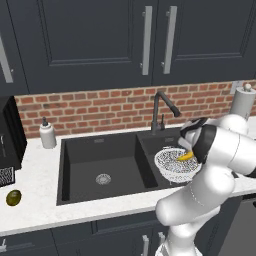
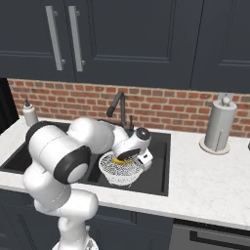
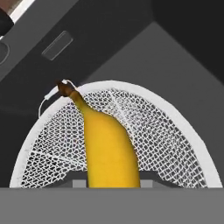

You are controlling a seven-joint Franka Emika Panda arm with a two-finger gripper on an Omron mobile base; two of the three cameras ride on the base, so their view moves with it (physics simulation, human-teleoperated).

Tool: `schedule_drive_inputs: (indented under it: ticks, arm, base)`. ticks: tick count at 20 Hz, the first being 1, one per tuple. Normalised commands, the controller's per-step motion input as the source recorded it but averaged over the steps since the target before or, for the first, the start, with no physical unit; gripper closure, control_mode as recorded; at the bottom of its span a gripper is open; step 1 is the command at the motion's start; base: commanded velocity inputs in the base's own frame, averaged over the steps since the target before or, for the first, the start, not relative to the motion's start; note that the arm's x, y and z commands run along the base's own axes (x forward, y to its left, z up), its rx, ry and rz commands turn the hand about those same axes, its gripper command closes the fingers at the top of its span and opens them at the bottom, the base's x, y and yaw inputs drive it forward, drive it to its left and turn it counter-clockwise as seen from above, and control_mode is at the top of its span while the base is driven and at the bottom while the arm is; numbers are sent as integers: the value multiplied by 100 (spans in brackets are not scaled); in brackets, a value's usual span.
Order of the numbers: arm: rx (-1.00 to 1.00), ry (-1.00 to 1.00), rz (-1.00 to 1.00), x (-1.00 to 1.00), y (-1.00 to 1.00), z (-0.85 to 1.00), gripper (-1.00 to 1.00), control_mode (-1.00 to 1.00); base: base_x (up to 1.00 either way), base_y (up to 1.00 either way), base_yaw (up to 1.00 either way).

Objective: Put the colander in the sink, put the banana, kiwi in the colander, and turn on the sink faucet and pour water over the colander.

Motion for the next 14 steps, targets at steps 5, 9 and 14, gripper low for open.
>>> schedule_drive_inputs:
  ticks: [5,9,14]
  arm:
    - [0,0,0,0,23,-23,100,-100]
    - [0,0,0,0,8,-27,100,-100]
    - [0,0,0,0,2,-34,100,-100]
  base:
    - [0,0,0]
    - [0,0,0]
    - [0,0,0]
